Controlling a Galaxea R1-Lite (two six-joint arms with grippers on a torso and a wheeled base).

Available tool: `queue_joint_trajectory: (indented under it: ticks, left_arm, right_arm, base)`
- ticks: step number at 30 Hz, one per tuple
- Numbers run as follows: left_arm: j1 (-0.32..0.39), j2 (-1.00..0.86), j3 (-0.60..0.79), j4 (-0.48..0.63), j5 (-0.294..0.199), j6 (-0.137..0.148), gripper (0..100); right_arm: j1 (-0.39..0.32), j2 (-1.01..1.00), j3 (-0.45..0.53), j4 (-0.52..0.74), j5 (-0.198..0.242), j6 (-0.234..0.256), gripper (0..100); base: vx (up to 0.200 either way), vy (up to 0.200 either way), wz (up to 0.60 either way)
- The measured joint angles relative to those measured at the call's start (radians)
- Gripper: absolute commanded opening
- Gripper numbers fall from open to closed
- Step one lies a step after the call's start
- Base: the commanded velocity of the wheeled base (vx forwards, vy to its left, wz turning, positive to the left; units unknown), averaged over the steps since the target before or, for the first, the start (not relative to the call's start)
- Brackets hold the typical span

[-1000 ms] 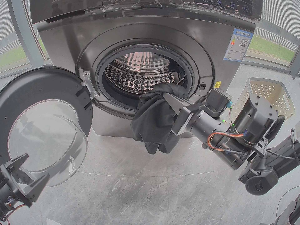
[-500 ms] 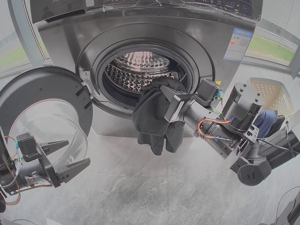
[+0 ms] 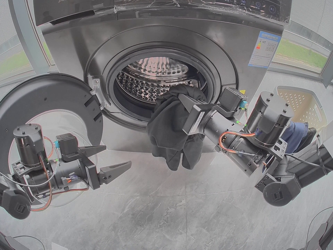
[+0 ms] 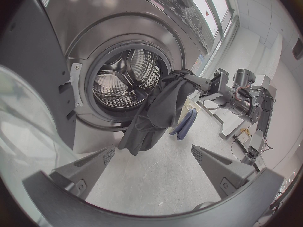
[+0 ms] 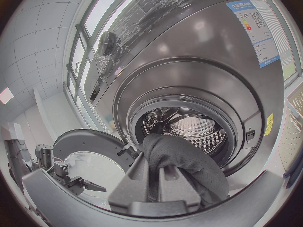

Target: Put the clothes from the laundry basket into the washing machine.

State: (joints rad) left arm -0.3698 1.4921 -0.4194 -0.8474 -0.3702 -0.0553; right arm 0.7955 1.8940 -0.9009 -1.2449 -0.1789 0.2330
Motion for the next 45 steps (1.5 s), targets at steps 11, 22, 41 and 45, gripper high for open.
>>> queue_joint_trajectory:
  ticks: [11,22,41,45]
  left_arm:
    - [-0.046,0.200,-0.078,-0.158,0.001,-0.011,100]
    - [-0.105,0.313,-0.107,-0.298,0.005,-0.011,100]
    - [-0.111,0.533,-0.212,-0.505,0.080,-0.015,100]
    - [-0.094,0.575,-0.247,-0.512,0.084,-0.018,100]
  right_arm:
    - [0.009,-0.001,0.005,-0.001,-0.002,0.000,0]
    - [0.015,-0.001,0.015,-0.002,-0.002,0.000,0]
    - [0.022,0.003,0.027,-0.013,-0.002,0.000,0]
    - [0.023,0.006,0.033,-0.023,-0.002,-0.001,0]
  base:
    - [0.000,0.000,0.00]
    - [0.000,0.000,0.00]
    - [0.000,0.000,0.00]
    - [0.000,0.000,0.00]
